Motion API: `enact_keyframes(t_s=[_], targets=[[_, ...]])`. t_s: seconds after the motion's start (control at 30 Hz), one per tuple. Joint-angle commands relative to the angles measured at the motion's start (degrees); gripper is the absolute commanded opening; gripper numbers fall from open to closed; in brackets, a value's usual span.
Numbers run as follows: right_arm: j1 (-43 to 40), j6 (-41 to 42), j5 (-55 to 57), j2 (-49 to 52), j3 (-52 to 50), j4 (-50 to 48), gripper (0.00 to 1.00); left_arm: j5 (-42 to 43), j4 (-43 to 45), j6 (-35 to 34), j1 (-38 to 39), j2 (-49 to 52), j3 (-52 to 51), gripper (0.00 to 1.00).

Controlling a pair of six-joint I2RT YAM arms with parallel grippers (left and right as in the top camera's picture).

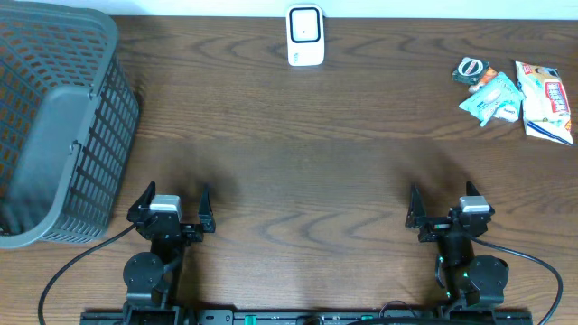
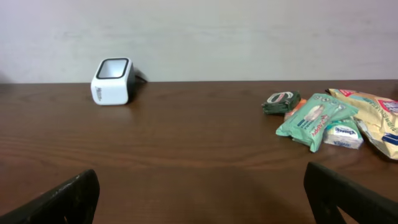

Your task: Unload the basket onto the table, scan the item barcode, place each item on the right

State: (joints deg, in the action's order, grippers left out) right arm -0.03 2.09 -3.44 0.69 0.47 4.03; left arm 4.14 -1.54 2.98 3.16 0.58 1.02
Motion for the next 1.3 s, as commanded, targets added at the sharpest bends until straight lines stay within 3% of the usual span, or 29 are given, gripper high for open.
enact_keyframes(t_s=[0.0,1.27], targets=[[-0.1,1.7,2.4,-0.4,-0.1,0.5,0.99,0.1,-2.3,-0.4,0.1,-0.3,-0.8,0.98],[-1.2,0.8,1.8,-0.4,-0.1,0.3,0.99,0.1,-2.3,-0.4,0.1,-0.3,-0.8,0.98]])
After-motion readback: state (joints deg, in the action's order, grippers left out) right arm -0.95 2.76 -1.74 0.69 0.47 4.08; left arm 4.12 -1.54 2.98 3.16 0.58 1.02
